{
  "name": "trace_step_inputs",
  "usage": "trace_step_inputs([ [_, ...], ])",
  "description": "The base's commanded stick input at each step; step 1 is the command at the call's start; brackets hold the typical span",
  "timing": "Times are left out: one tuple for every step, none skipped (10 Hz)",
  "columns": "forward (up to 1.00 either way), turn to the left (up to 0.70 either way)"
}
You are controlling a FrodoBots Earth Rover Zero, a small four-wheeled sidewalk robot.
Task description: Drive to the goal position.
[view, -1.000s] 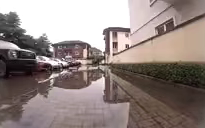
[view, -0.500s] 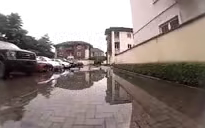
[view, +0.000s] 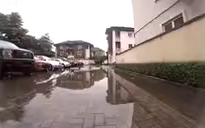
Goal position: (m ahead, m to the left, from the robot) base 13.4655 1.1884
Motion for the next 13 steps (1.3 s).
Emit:
trace_step_inputs([
  [0.5,0.0],
  [0.5,0.0],
  [0.5,0.0],
  [0.5,0.0],
  [0.5,0.0],
  [0.5,0.0],
  [0.5,0.0],
  [0.5,0.0],
  [0.5,0.0],
  [0.5,0.0],
  [0.5,0.0],
  [0.5,0.0],
  [0.5,0.0],
])
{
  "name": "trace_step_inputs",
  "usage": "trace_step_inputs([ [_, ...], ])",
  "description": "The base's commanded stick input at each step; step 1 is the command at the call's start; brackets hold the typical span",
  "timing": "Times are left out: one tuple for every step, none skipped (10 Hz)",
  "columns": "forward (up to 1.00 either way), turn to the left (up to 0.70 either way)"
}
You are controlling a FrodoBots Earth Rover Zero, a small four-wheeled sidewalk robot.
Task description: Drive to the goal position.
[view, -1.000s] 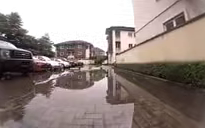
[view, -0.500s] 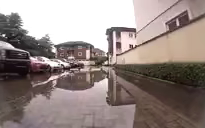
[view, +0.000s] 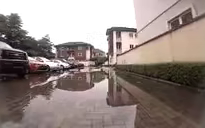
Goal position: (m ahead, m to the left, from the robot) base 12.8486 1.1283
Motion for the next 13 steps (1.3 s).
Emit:
trace_step_inputs([
  [0.5,0.0],
  [0.5,0.0],
  [0.5,0.0],
  [0.5,0.0],
  [0.5,0.0],
  [0.5,0.0],
  [0.5,0.0],
  [0.5,0.0],
  [0.5,0.0],
  [0.5,0.0],
  [0.5,0.0],
  [0.5,0.0],
  [0.5,0.0],
])
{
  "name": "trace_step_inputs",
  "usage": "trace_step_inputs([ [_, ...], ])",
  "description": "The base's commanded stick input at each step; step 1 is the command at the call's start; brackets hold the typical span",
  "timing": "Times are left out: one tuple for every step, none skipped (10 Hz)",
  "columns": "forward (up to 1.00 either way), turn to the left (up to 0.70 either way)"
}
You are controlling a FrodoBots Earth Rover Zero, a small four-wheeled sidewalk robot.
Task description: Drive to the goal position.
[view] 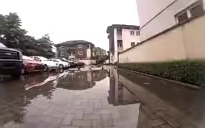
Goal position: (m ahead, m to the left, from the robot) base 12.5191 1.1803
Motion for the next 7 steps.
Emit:
trace_step_inputs([
  [0.5,0.0],
  [0.5,0.0],
  [0.5,0.0],
  [0.5,0.0],
  [0.5,0.0],
  [0.5,0.0],
  [0.5,0.0],
])
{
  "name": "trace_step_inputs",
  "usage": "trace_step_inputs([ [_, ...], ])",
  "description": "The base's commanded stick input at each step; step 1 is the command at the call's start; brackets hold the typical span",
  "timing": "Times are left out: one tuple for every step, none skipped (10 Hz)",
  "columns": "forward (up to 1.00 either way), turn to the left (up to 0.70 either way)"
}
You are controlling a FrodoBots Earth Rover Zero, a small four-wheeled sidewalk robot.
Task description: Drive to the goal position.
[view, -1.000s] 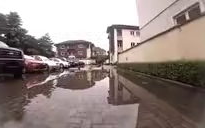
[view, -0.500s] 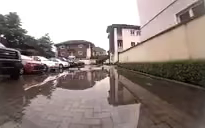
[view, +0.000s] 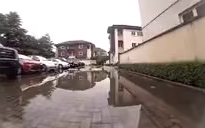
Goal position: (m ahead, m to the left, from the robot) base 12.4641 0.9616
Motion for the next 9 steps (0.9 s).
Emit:
trace_step_inputs([
  [0.5,0.0],
  [0.5,0.0],
  [0.5,0.0],
  [0.5,0.0],
  [0.5,0.0],
  [0.5,0.0],
  [0.5,0.0],
  [0.5,0.0],
  [0.5,0.0],
])
